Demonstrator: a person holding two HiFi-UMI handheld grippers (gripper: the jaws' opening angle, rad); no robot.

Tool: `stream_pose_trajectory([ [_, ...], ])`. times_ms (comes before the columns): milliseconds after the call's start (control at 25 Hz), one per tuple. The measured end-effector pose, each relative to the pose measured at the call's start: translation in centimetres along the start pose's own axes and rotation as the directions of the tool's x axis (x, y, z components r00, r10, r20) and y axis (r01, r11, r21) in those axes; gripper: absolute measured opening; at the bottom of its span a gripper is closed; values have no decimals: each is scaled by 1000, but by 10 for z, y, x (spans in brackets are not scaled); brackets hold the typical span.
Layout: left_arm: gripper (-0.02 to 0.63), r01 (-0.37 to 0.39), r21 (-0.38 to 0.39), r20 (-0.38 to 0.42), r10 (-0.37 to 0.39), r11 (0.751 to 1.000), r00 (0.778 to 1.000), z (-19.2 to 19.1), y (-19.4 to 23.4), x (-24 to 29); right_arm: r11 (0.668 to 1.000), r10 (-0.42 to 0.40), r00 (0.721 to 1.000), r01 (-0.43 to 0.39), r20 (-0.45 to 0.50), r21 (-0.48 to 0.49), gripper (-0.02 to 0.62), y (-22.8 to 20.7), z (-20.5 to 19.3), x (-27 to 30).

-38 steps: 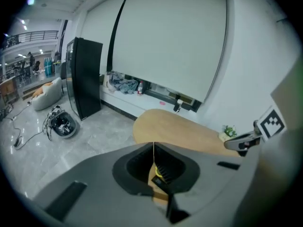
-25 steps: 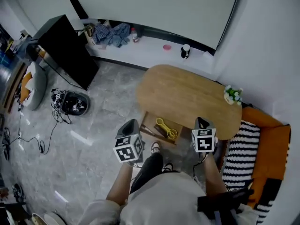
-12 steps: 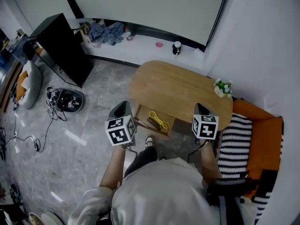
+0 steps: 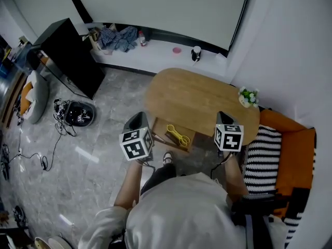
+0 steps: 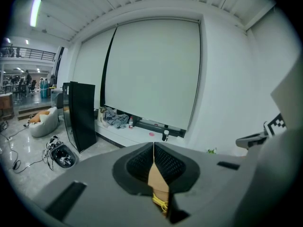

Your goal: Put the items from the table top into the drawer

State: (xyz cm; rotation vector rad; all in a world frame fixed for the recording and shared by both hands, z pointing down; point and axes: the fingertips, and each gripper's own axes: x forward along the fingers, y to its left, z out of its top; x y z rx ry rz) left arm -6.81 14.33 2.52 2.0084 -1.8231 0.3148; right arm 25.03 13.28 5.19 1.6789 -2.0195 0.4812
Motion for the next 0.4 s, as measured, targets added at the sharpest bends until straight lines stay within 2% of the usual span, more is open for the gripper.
stream_pose_trajectory([
  [400,11,1,-4,10,-1,1000,1000,9,1,15,1000,-6,1000,6,6,-9,-8,-7,13,14],
])
